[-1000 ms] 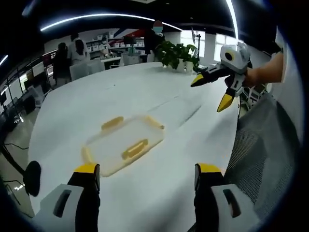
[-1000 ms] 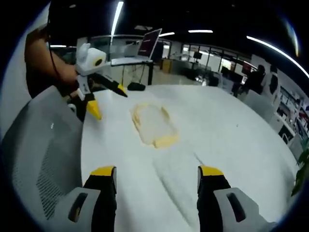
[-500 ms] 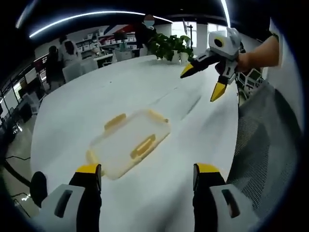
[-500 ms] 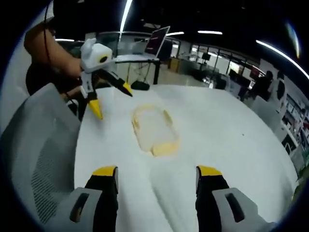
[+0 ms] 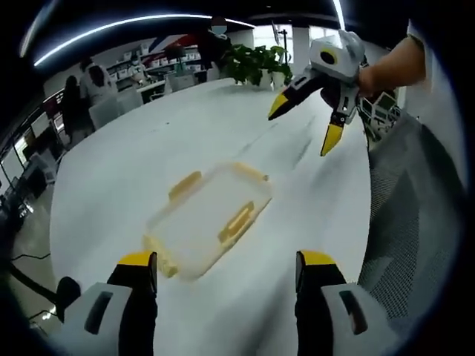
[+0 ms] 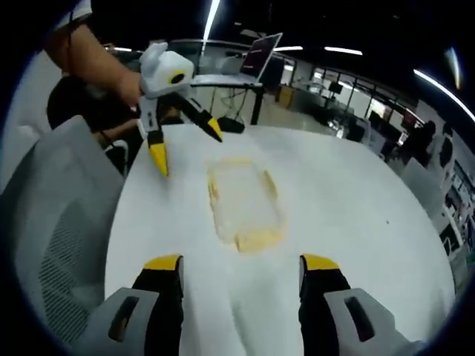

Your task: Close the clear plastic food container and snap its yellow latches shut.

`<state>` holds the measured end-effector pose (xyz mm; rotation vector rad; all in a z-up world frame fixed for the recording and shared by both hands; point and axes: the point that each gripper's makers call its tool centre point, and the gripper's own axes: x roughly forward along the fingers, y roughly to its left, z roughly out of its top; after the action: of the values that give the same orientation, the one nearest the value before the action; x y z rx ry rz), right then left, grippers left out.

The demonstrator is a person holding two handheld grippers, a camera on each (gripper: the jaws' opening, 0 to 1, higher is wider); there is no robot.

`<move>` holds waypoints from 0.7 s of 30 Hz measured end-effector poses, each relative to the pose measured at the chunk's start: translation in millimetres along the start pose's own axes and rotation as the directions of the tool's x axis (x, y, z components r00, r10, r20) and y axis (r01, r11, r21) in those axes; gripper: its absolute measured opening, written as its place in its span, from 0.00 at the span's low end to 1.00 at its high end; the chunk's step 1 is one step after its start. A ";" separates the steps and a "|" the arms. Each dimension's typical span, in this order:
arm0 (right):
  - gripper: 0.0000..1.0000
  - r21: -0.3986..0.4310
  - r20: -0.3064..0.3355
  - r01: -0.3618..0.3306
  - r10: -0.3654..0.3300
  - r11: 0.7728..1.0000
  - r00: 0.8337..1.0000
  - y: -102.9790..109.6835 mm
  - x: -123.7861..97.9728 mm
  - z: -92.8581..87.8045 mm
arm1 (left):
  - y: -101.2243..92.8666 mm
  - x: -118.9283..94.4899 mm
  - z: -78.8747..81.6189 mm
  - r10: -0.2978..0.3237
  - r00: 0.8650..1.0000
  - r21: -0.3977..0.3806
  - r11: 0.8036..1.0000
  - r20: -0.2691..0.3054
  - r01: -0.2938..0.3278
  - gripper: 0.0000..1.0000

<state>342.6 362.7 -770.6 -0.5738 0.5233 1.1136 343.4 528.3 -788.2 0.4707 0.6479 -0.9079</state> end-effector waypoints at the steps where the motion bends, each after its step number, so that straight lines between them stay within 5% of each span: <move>1: 0.63 0.001 0.004 -0.002 0.002 1.000 1.000 -1.3 1.8 1.3 | 1.1 0.4 -0.8 -0.002 1.000 0.008 1.000 -0.006 0.002 0.76; 21: 0.61 -0.052 -0.033 -0.032 0.030 0.998 0.999 -15.6 25.7 4.3 | 25.7 6.2 -4.5 -0.029 0.996 0.120 0.992 -0.087 0.040 0.75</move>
<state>366.6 377.7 -781.6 -0.6320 0.5341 1.1516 366.4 541.3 -793.0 0.6120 0.6822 -0.9678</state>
